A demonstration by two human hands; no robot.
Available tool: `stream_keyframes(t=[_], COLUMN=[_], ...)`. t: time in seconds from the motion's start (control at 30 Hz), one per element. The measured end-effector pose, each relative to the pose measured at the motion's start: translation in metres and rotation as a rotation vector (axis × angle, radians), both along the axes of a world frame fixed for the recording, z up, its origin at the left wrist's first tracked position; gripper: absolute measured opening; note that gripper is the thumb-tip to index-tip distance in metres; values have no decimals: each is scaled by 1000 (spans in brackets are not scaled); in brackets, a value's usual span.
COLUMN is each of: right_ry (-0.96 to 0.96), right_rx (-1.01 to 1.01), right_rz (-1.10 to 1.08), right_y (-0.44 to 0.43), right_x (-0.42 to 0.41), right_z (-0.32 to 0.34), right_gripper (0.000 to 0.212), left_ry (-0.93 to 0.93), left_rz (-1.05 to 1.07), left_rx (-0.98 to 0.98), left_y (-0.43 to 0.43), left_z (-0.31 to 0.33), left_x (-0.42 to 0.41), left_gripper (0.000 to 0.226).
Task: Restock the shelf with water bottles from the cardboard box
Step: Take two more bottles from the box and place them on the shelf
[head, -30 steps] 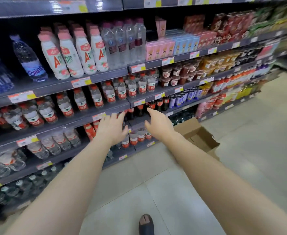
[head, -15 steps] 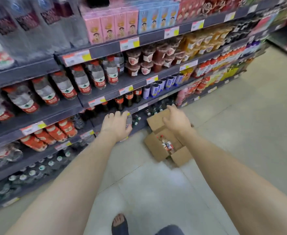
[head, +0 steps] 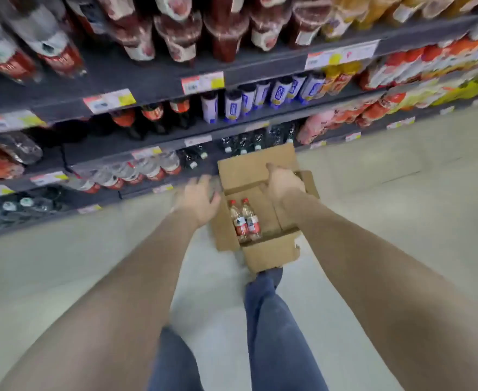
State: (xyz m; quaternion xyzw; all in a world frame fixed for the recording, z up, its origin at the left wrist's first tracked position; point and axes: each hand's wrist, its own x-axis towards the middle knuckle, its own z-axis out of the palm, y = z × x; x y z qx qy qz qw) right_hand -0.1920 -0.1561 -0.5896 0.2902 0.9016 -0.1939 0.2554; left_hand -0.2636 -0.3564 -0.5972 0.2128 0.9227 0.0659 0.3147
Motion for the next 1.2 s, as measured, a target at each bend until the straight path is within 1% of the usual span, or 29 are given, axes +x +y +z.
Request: stream_keyframes(t=[0.13, 0.2, 0.27, 0.37, 0.5, 0.57, 0.67, 0.77, 0.83, 0.9, 0.93, 1.0, 1.03, 1.07, 1.17, 1.2], right_ry=[-22, -66, -141, -220, -314, -337, -310, -259, -230, -225, -235, -274, -284, -291, -230, -211], right_rx=[-82, -116, -128, -148, -128, -147, -223, -313, -346, -379, -408, -490, -528, -546, -573, -583], right_rz=[-10, -9, 13, 58, 206, 242, 192, 23, -45, -69, -93, -156, -173, -185, -267, -309], right_y=[43, 58, 67, 74, 78, 79, 79, 81, 81, 83, 83, 80, 75, 70, 59, 58], right_x=[-9, -6, 1, 14, 32, 38, 39, 32, 29, 24, 21, 18, 17, 18, 23, 24], right_z=[-67, -103, -143, -204, -299, -349, -418, -481, -519, -551, -564, -587, -596, -602, -619, -619], right_gripper=[40, 34, 36, 44, 39, 42, 59, 79, 86, 83, 77, 61, 58, 63, 96, 100], left_ry=[-109, -132, -156, -181, -213, -205, -166, -129, -99, -72, -63, -67, -84, -108, -190, -190], left_rz=[90, 154, 192, 145, 122, 114, 120, 83, 48, 4, -15, -49, -51, -26, 161, 208], left_rx=[-85, -89, -103, -141, -149, -112, -59, -117, -187, -327, -399, -492, -509, -505, -433, -416], left_y=[42, 60, 73, 86, 97, 107, 125, 139, 144, 149, 151, 155, 157, 159, 165, 167], left_z=[-52, -81, -114, -171, -264, -312, -379, -443, -482, -515, -528, -551, -560, -569, -586, -589], left_x=[21, 35, 52, 71, 86, 86, 78, 64, 60, 58, 58, 57, 56, 54, 50, 48], left_gripper=[60, 57, 52, 48, 44, 46, 56, 62, 74, 97, 107, 118, 120, 122, 125, 125])
